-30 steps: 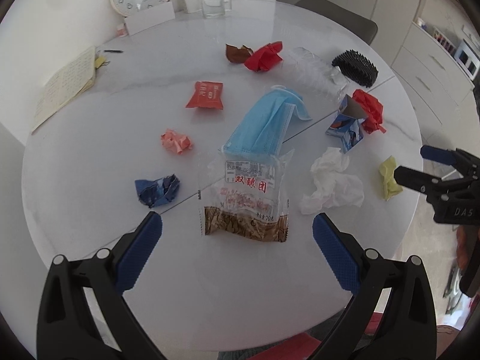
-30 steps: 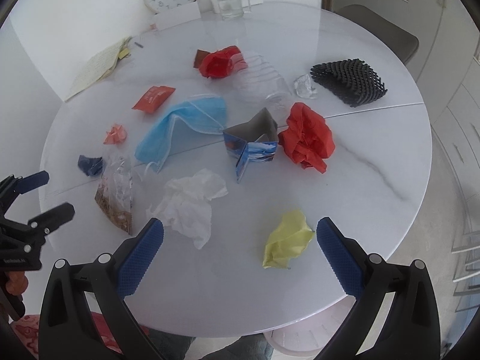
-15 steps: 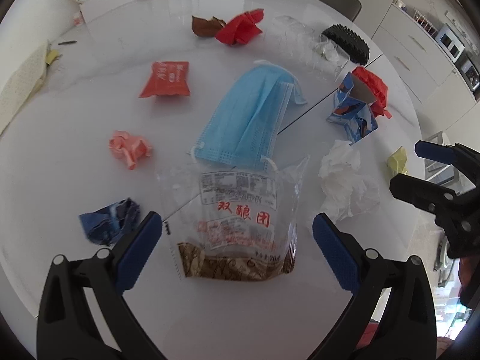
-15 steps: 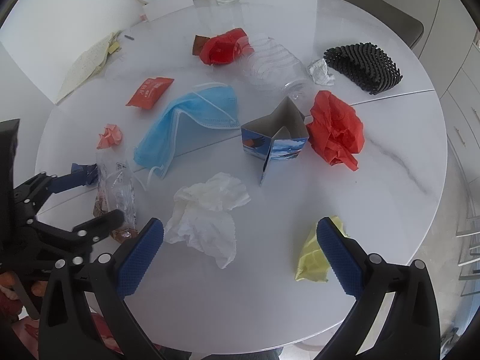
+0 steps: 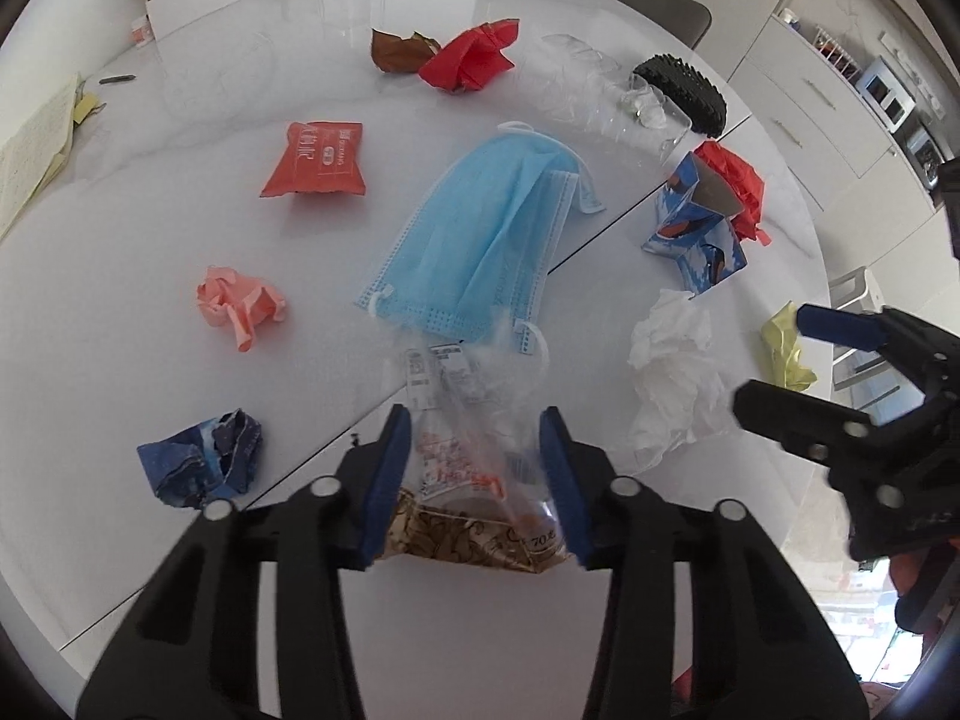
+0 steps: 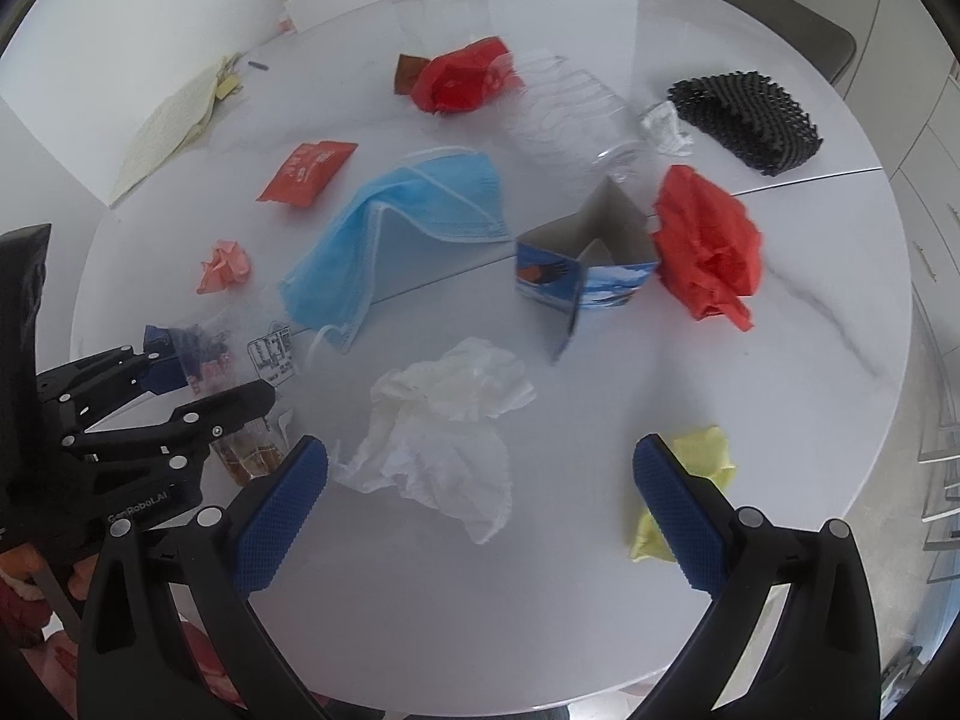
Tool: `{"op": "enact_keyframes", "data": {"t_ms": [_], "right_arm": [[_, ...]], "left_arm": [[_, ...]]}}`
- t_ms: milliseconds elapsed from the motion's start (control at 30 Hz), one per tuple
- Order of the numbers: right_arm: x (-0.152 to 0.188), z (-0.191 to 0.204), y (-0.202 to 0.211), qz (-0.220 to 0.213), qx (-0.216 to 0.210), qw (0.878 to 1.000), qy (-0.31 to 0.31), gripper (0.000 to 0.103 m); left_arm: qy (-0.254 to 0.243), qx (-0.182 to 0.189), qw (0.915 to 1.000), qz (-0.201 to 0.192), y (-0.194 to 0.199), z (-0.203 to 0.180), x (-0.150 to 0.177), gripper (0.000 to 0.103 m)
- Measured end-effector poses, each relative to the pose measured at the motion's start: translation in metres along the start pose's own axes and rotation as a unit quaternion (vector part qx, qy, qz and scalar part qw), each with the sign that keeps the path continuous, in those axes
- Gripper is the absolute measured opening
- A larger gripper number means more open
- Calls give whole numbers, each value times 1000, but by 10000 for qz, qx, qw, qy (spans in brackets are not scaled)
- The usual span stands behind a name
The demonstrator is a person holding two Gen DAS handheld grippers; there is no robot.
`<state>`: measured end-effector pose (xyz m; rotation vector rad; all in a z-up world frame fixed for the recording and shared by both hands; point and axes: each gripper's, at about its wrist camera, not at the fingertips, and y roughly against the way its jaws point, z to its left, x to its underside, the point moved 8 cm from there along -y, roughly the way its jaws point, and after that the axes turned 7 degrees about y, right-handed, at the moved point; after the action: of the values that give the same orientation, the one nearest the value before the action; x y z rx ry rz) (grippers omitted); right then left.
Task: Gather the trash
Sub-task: 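Carry the snack bag and tissue to the white wastebasket and release both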
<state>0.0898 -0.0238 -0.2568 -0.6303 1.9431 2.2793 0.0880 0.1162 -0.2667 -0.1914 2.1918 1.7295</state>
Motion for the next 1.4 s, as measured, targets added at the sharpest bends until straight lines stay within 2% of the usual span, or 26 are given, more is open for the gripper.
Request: {"op": "enact_keyframes", "data": {"t_ms": [67,200,267,300,333,400,433,533,700,767,833,933,1000,1100,1267,1400], "right_arm": [[-2,4,-9,95,38,9999,34,92],[-1,8,-28,370,254,9989,92,81],[1,11,-33,451,184,9987,113,70],[2,12,-34,464,127,9988,117,60],[3,14,-34,474,11,9988,109,44],[4,16,-34,478,-224,9986,48,27],[4,16,-32,464,-310,9984,14,22],[6,15,-25,424,-465,9980,9,14],[8,6,8,93,-622,9980,-83,13],[12,-4,27,-47,-565,9983,-136,13],[19,-22,50,-204,-429,9985,-263,13],[37,-56,84,-392,-139,9980,-486,13],[54,-83,103,-446,119,9969,-644,13],[84,-127,127,-469,468,9936,-914,13],[132,-180,148,-455,674,9876,-1339,13],[162,-212,164,-449,717,9865,-1401,15]], "left_arm": [[65,24,10000,-11,3,4,0,31],[201,96,9997,-100,13,12,2,29],[205,112,9996,-184,19,14,3,29],[193,113,9995,-223,21,15,3,29],[184,108,9995,-247,23,15,3,29],[153,117,9993,-313,28,15,3,28],[137,127,9992,-343,31,15,3,28],[73,165,9990,-416,39,12,2,28],[-93,191,9988,-449,51,-1,1,28],[-278,190,9983,-483,57,-14,2,28],[-520,346,9968,-499,64,-39,4,28],[-935,842,9913,-394,71,-93,12,28],[-1252,1204,9845,-263,69,-134,21,29],[-1794,1489,9724,-89,59,-193,39,29],[-2089,1877,9591,343,32,-267,70,29],[-2197,1907,9545,662,5,-313,92,30]]}}
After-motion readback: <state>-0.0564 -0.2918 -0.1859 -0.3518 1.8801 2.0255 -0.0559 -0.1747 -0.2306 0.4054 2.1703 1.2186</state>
